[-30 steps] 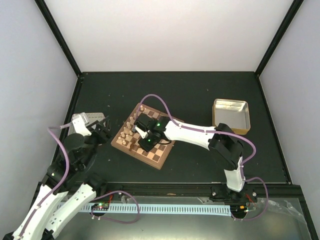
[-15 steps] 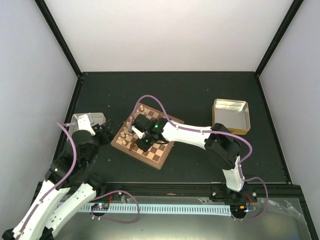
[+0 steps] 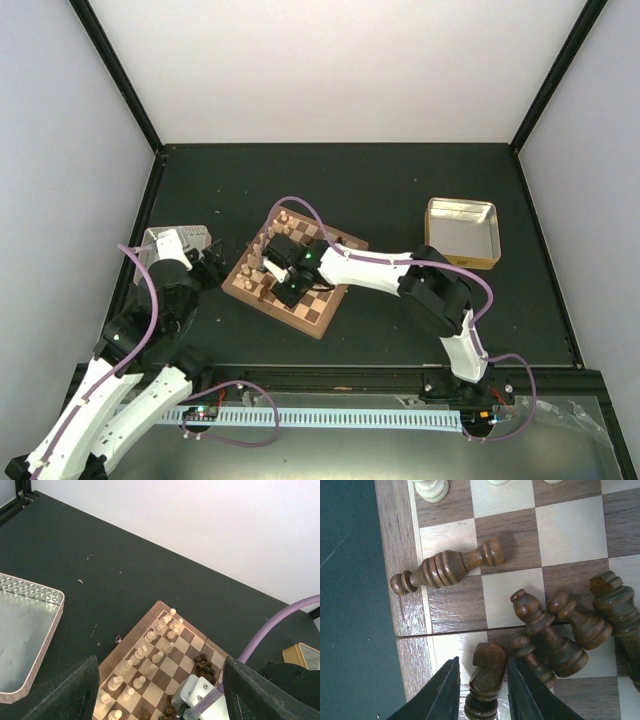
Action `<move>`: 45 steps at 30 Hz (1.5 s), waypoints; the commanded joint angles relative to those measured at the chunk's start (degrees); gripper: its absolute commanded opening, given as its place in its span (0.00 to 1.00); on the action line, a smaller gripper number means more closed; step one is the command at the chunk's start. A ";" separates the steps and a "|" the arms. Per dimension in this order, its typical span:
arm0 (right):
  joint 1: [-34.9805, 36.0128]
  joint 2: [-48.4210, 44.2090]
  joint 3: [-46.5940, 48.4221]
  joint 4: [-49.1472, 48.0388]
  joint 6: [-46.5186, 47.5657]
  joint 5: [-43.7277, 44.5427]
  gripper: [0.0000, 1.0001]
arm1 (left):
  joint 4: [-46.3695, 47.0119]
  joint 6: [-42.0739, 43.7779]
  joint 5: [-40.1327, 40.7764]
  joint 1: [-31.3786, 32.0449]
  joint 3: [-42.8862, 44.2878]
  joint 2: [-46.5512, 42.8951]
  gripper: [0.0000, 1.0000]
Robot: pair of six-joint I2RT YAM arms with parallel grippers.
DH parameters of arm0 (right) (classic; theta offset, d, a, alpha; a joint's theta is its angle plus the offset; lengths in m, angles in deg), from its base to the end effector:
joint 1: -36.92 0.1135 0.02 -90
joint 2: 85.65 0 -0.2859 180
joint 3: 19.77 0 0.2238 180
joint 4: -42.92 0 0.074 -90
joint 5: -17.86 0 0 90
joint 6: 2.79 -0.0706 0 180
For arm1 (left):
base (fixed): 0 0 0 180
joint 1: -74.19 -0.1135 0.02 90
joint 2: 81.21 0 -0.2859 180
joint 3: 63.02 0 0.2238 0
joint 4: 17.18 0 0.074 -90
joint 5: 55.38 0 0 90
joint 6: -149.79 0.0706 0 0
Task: Set up the chess pieces on the board
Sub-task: Pick up the chess piece from the chessboard, then place the chess piece on the chessboard.
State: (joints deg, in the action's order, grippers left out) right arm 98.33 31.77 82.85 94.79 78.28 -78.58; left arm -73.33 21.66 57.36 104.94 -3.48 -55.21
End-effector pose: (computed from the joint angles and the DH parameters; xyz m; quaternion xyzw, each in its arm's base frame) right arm 0.1965 0.3771 0.1777 -0.4425 0.8720 0.1612 0.1333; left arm 0.0810 -0.0164 0.3090 -0.1616 0.8069 -0.1723 0.5413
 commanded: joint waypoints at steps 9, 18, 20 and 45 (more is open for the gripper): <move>1.49 -0.62 -2.28 2.93 1.91 3.58 0.32 | 1.12 -0.44 0.94 -0.47 -0.47 0.24 0.69; 1.61 -2.27 -6.29 -0.54 -0.36 5.69 0.13 | 1.49 -0.70 -0.55 -0.49 -1.09 0.58 0.70; 1.58 -4.77 -8.67 -3.39 -0.53 6.19 0.11 | 1.73 -0.88 -1.43 -0.45 -1.38 0.64 0.70; 1.52 -42.94 -43.63 -46.66 -0.43 11.26 0.10 | 22.23 5.32 -59.83 -0.51 -2.67 23.87 0.56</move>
State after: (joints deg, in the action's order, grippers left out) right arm 99.58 -9.78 39.79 52.21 77.93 -69.47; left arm -52.54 25.40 6.26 104.65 -9.93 -34.60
